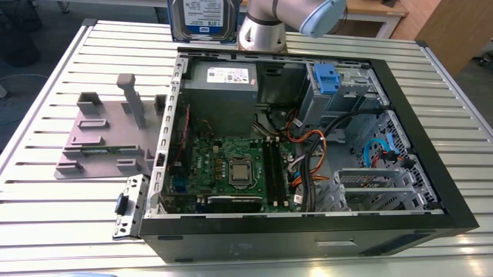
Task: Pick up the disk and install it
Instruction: 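Pick up the disk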
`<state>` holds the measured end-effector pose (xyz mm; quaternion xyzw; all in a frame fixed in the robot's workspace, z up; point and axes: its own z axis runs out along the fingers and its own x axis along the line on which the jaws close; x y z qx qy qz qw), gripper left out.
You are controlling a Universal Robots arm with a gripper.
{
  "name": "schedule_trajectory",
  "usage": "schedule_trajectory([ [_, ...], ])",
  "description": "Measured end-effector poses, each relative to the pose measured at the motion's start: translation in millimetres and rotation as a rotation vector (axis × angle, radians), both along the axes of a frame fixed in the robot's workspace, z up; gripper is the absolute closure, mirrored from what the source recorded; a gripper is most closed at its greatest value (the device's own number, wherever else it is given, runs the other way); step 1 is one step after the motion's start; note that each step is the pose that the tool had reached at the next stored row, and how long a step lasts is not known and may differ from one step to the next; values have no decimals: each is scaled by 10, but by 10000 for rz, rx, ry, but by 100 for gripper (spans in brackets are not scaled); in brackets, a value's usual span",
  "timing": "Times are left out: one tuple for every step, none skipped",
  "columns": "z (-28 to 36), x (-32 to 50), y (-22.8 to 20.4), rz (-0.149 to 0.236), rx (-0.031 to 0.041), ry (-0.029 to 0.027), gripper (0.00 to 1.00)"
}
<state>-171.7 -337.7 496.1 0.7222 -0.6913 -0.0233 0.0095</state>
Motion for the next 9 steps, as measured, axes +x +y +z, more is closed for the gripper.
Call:
schedule_trajectory([
  [0, 0, -5, 0, 0, 0, 63],
  [0, 0, -10, 0, -1, 0, 63],
  [0, 0, -15, 0, 0, 0, 63],
  [0, 0, -20, 0, 0, 0, 63],
  [0, 0, -25, 0, 0, 0, 63],
  [0, 0, -30, 1, 0, 0, 63],
  [0, 0, -34, 0, 0, 0, 63],
  [0, 0, -38, 0, 0, 0, 63],
  [0, 0, -42, 0, 0, 0, 63],
])
